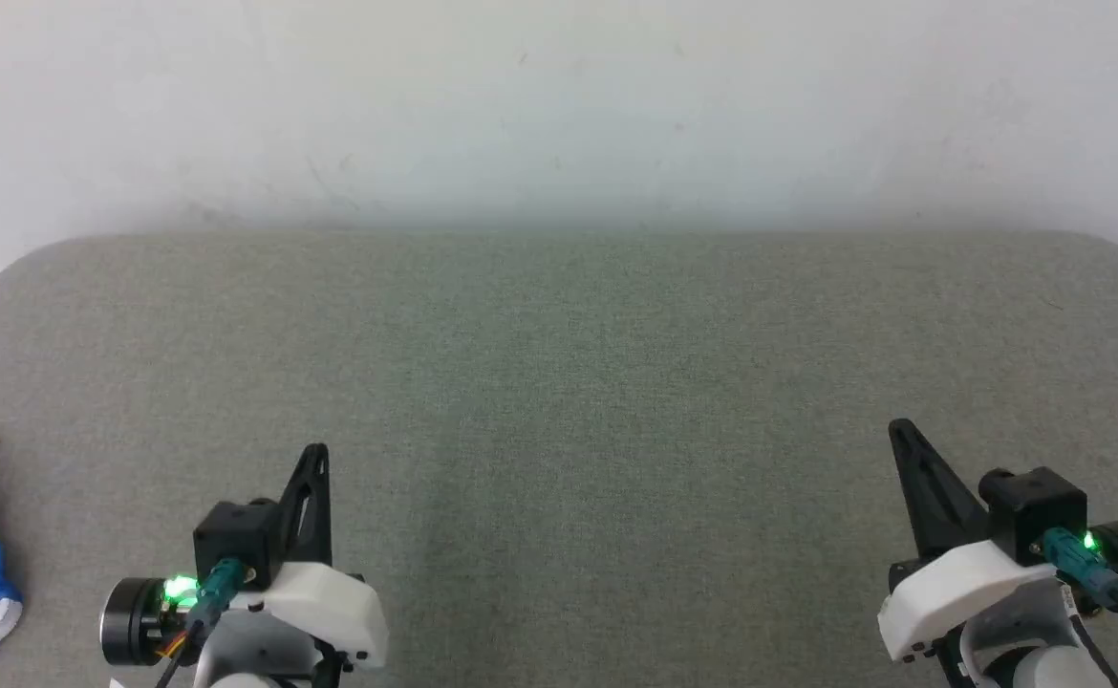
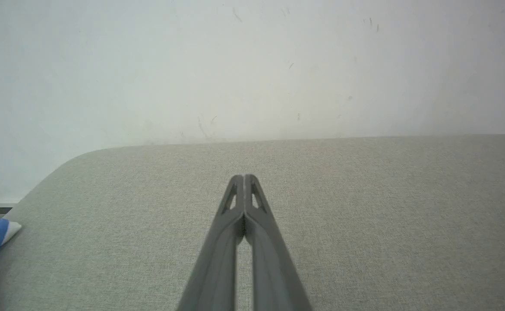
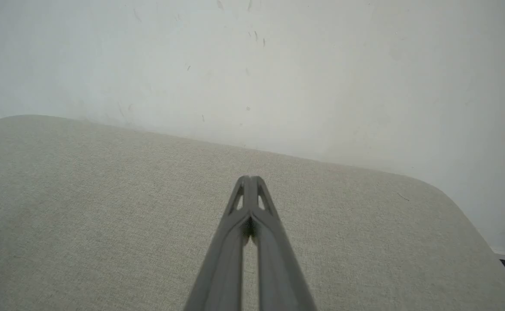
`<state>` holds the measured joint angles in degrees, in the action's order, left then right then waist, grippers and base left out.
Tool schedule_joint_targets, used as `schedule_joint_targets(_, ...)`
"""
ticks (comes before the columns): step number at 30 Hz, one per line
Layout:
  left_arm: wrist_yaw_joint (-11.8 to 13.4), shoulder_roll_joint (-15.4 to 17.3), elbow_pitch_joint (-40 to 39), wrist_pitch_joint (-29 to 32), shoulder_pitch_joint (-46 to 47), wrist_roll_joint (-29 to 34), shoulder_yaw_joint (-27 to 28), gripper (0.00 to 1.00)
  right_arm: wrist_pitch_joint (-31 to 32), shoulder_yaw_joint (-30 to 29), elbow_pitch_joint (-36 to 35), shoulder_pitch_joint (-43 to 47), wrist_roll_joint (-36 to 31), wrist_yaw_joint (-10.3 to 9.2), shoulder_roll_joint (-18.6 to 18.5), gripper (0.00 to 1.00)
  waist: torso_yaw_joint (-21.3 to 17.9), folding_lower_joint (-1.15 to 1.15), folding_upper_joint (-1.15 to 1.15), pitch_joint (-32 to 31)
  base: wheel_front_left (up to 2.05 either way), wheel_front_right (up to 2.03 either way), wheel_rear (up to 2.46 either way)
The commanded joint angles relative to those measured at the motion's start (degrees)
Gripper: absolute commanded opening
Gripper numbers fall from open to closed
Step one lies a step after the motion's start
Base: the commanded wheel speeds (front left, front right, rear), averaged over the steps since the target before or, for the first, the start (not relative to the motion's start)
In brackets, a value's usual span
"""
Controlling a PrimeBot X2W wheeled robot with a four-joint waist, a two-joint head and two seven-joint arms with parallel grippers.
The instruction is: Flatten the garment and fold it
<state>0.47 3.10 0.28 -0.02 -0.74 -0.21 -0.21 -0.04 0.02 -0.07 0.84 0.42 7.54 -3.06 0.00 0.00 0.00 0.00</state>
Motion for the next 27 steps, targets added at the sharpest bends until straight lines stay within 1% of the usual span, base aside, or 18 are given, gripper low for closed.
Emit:
schedule_joint_targets(1, -0.5, -0.2, -0.3, 0.0, 0.7, 0.2, 0.2, 0.0, 0.0, 0.0, 0.1, -0.8, -0.4, -0.05, 0.2, 0.0, 0.0, 0.0, 0.0, 0.0, 0.0, 0.0, 0.0)
schedule_joint_targets(27, -0.5, -0.2, -0.3, 0.0, 0.7, 0.2, 0.2, 0.0, 0.0, 0.0, 0.1, -0.8, -0.4, -0.05, 0.2, 0.0, 0.0, 0.0, 0.0, 0.0, 0.0, 0.0, 0.0)
